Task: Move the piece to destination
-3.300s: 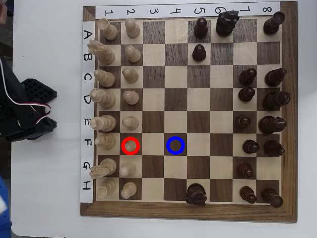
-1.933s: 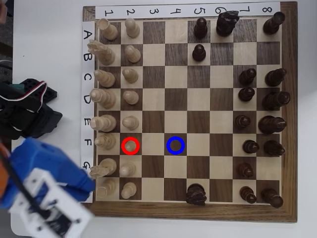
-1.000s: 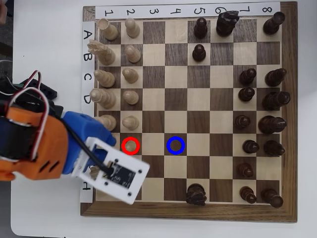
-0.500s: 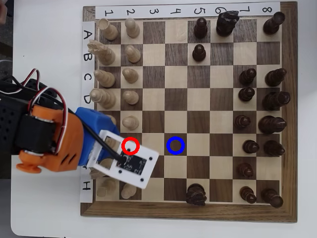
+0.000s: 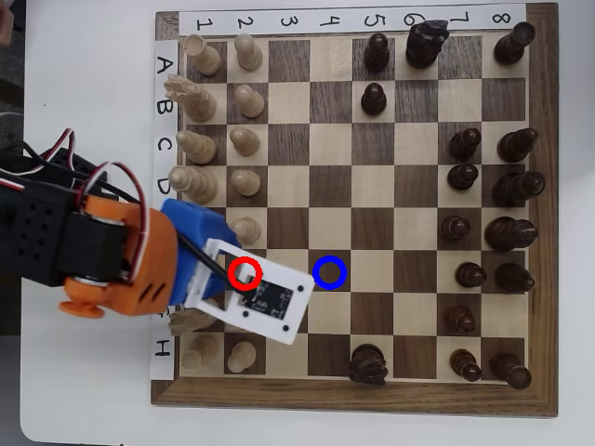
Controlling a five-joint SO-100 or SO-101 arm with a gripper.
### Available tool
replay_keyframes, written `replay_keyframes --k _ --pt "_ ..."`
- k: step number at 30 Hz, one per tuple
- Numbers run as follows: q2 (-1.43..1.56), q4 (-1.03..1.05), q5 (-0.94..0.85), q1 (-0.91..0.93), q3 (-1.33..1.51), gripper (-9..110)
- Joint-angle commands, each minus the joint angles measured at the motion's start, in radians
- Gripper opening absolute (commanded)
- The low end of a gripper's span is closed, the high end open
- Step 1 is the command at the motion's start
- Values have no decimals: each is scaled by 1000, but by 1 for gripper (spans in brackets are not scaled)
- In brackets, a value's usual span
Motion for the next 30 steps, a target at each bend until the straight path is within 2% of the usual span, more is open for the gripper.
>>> replay_keyframes --k 1,30 --pt "-12 -121 110 26 3 15" --pt "-118 -225 77 103 74 14"
